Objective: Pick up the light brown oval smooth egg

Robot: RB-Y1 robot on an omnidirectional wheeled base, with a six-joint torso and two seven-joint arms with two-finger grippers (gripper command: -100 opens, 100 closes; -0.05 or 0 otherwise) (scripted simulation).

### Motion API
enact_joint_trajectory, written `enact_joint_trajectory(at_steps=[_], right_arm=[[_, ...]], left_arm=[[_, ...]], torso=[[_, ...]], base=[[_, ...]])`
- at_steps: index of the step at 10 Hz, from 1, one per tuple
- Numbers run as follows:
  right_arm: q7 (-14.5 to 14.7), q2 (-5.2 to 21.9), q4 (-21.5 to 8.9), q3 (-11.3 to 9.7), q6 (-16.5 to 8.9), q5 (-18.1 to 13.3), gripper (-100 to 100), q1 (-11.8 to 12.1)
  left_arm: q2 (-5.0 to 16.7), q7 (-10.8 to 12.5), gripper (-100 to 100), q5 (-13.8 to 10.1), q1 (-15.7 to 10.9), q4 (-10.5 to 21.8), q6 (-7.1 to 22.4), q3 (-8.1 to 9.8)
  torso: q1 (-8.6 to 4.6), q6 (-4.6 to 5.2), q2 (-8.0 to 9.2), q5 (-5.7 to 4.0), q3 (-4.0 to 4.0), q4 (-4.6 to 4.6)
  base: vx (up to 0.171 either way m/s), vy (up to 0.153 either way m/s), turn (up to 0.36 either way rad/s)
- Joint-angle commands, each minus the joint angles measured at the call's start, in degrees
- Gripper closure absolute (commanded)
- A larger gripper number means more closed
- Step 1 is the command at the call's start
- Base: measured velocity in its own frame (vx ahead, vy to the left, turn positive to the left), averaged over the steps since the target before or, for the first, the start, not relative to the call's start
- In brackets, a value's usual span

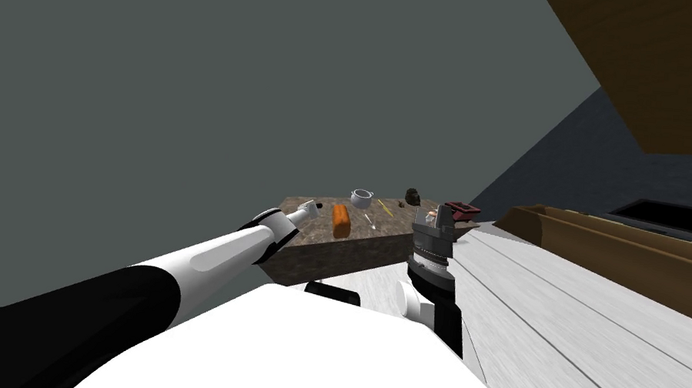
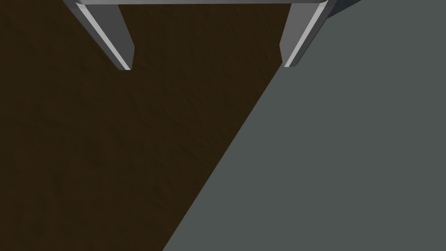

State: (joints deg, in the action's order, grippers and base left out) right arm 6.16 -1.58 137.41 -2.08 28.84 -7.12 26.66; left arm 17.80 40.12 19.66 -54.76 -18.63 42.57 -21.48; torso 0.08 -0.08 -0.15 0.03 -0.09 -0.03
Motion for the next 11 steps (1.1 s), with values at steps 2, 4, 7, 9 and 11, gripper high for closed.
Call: enact_joint_trajectory(at_steps=[2, 4, 7, 9, 11], right_arm=[[0.0, 0.0, 0.0, 0.0, 0.0, 0.0, 0, 0.0], [0.0, -0.01, 0.0, -0.01, 0.0, 0.0, 0, 0.01], [0.0, -0.01, 0.0, -0.01, 0.0, 0.0, 0, 0.0], [0.0, -0.01, 0.01, -0.01, 0.0, 0.0, 0, 0.01], [0.0, -0.01, 0.0, 0.0, 0.0, 0.0, 0, 0.01]], left_arm=[[0.7, -2.86, 100, -1.89, 0.38, -0.28, -1.89, 1.56], [1.44, -5.66, 100, -3.86, 0.81, -0.59, -3.79, 3.18], [2.17, -10.37, 100, -5.82, 1.25, -0.89, -5.7, 4.79], [2.17, -12.9, 100, -5.82, 1.25, -0.89, -5.7, 4.79], [2.9, -16.71, 100, -7.79, 1.68, -1.19, -7.6, 6.41]], torso=[[0.0, 0.0, 0.0, 0.0, 0.0, 0.0], [-0.39, -0.01, -0.22, -0.06, -0.13, -0.05], [-0.34, 0.12, -0.17, -0.04, -0.1, -0.04], [-0.38, 0.04, -0.27, -0.05, -0.16, -0.06], [-0.28, -0.01, -0.21, 0.0, -0.13, -0.07]], base=[[0.032, -0.039, 0.114], [0.065, -0.141, 0.189], [0.045, -0.107, 0.102], [0.038, -0.076, 0.089], [0.035, -0.098, 0.167]])
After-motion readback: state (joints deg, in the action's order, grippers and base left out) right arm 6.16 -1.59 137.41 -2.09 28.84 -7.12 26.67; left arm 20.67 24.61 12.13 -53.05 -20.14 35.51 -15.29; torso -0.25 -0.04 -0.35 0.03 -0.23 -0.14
